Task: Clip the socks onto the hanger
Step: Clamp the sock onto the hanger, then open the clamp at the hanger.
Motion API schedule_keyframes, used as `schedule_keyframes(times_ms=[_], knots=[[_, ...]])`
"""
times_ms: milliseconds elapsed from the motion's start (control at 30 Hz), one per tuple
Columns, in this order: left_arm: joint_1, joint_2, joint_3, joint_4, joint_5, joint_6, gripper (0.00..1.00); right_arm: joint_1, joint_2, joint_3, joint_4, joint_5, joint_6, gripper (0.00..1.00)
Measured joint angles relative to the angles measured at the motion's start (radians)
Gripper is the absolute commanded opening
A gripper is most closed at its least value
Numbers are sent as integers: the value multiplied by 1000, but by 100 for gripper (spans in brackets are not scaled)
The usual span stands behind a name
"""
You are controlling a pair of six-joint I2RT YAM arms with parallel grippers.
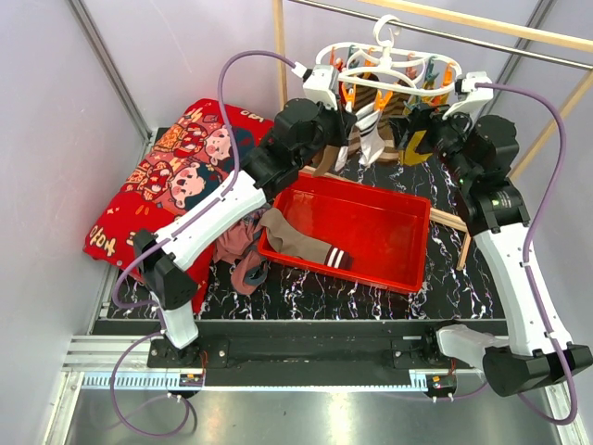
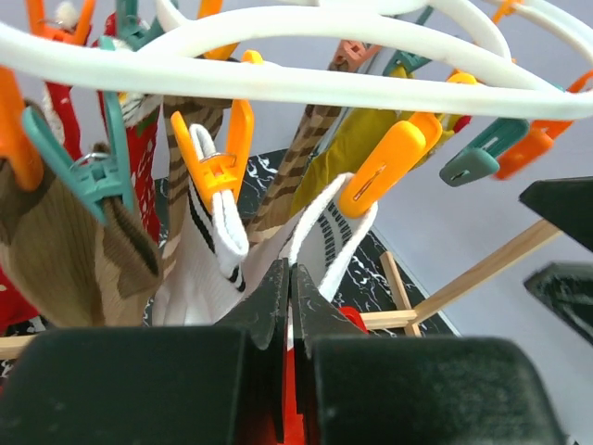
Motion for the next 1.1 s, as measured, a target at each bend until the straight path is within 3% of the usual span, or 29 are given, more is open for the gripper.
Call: schedule_keyframes(times_ms=[300, 533, 833, 1100], knots=[[19, -27, -9, -2, 8, 5, 0, -67, 60, 26, -26, -95, -148, 63], [19, -30, -10, -3, 16, 11, 0, -67, 113, 64, -39, -173, -172, 61], [19, -30, -10, -3, 22, 11, 0, -67, 126, 123, -34, -155, -196, 63], [19, -30, -10, -3, 23, 12, 0, -67, 163, 142, -33, -137, -206, 52]])
